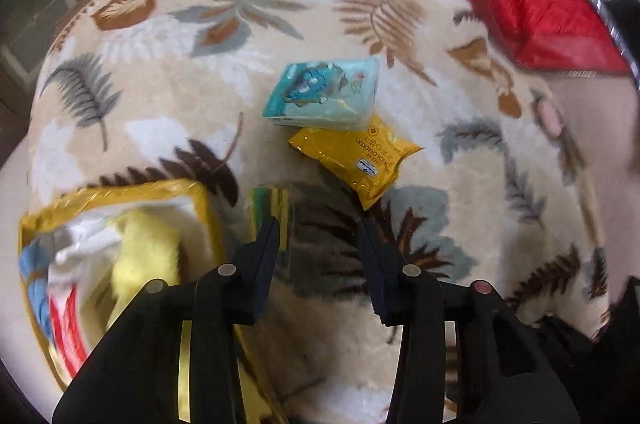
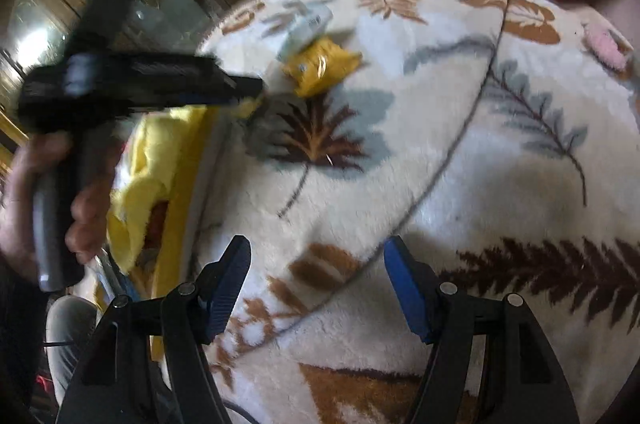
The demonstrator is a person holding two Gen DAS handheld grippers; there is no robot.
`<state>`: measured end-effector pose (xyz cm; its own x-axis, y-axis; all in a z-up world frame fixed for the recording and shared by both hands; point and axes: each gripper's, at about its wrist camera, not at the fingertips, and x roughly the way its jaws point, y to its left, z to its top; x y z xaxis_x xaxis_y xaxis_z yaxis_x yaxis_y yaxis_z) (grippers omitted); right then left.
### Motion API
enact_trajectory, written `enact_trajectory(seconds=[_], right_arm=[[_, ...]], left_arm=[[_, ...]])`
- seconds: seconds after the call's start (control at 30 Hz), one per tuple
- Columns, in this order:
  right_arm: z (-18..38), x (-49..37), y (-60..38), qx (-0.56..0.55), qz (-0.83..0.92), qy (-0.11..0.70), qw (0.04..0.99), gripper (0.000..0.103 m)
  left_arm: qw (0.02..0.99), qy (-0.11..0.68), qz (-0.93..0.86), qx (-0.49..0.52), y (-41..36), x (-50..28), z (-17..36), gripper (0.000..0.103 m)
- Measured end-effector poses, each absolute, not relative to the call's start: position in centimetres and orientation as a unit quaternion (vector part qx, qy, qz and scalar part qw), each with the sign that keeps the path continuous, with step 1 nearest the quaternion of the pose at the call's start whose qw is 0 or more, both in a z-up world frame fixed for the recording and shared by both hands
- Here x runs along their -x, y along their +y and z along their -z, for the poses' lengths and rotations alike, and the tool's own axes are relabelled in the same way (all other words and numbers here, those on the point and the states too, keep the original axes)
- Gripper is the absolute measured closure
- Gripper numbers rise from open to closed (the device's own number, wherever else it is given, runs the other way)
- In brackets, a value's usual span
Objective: Organize soft objects
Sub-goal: 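Grasp the small green packet with the left gripper while the right gripper grasps the teal tissue pack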
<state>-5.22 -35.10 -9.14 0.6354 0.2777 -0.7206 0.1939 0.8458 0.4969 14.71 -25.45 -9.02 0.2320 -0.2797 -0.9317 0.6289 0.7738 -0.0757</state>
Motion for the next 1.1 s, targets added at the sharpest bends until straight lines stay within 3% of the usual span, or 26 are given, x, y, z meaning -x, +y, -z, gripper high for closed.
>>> enact_trajectory(seconds=[0.13,0.2,0.37,0.9,1.1], right_arm=[[8.8,5.1,-36.1,-0.303,-0.027,0.411,0.859,0.033],[8.7,4.7,-36.5,-0.314,-0.031,0.410,0.856,0.034],[8.1,3.5,-37.1,-0.325,-0.033,0.400,0.857,0.034],[6.9,-5.4,-39.1,-0.321,-0.045,0.413,0.851,0.034],[6.8,-11.1,-40.5,-0.321,-0.010,0.423,0.847,0.049]], left_arm=[[0.762,0.555,0.261,-0.206,-26.4,-15.7,11.3,0.067],[0.766,0.547,0.257,-0.218,-26.4,-15.8,11.5,0.088],[0.768,0.538,0.284,-0.197,-25.1,-15.4,10.5,0.097],[0.789,0.498,0.353,0.071,-11.2,-9.6,3.0,0.097],[0.792,0.496,0.331,0.132,-7.0,-10.2,3.1,0.097]])
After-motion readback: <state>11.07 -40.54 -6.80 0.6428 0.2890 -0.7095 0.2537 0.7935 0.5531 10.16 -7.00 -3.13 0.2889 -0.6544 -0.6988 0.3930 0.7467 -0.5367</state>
